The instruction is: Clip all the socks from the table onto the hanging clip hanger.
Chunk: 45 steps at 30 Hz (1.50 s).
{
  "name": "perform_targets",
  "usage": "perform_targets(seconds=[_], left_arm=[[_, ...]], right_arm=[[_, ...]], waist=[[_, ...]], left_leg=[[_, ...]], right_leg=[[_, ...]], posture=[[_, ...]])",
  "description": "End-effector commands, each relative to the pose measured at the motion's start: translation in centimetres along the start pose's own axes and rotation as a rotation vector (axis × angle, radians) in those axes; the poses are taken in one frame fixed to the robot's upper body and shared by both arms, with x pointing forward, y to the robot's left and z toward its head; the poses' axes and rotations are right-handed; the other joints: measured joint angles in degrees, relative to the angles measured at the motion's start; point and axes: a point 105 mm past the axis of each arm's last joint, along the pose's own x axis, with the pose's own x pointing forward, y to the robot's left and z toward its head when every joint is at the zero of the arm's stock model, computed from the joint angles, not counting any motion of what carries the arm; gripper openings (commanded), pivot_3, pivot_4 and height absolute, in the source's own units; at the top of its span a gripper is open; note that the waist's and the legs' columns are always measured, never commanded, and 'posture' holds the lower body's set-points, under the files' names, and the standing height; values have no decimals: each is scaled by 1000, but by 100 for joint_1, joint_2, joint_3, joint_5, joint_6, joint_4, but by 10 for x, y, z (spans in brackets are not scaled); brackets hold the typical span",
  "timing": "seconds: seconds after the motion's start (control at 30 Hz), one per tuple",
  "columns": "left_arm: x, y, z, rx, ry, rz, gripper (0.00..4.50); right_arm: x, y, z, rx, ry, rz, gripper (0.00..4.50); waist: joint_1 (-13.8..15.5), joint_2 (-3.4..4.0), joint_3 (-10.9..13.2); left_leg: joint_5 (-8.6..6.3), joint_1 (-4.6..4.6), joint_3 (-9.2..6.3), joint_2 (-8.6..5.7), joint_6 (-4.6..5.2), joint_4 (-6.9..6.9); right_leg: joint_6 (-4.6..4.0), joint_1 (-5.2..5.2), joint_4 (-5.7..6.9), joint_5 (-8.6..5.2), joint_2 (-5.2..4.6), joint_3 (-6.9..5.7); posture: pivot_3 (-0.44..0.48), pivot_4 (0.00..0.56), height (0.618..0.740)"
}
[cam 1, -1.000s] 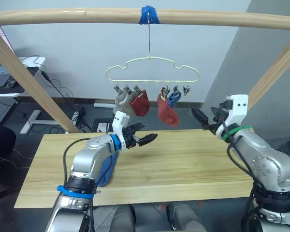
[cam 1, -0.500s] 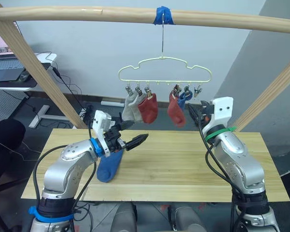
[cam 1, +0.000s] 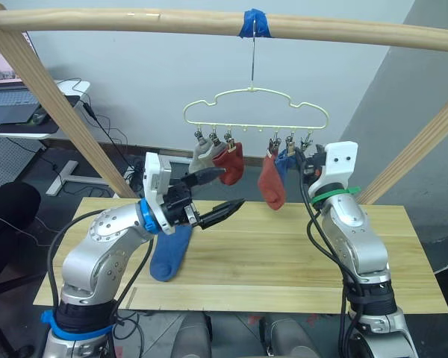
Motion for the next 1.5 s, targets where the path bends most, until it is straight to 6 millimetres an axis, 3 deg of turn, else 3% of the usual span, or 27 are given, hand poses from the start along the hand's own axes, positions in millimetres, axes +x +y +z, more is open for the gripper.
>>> perform_targets(seconds=[0.03, 0.1, 0.97, 1.5], left_arm=[[2, -3, 5, 39, -16, -13, 4500], [1, -2, 3, 41, -14, -10, 4500], [1, 4, -2, 72, -6, 0, 4500], [3, 3, -2, 79, -5, 2, 4500]], right_arm=[[3, -4, 14, -1, -62, -22, 2282], [3, -6, 13, -4, -56, -33, 1855], [14, -10, 12, 10, -50, -83, 1855], [27, -2, 15, 35, -63, -68, 1855]], waist=[[7, 0, 0], [16, 0, 0], [56, 0, 0], [58, 0, 0]], left_leg=[[0, 0, 0, 0, 0, 0], [0, -1, 0, 0, 0, -1], [0, -1, 0, 1, 0, -1], [0, -1, 0, 0, 0, 0]], right_leg=[[0, 0, 0, 0, 0, 0], [-1, -1, -1, 0, 0, 0], [-2, -1, 1, 1, 0, -2], [-2, -1, 2, 1, 0, -2]], posture=[[39, 174, 740], [42, 170, 740], [42, 162, 740], [54, 163, 740]])
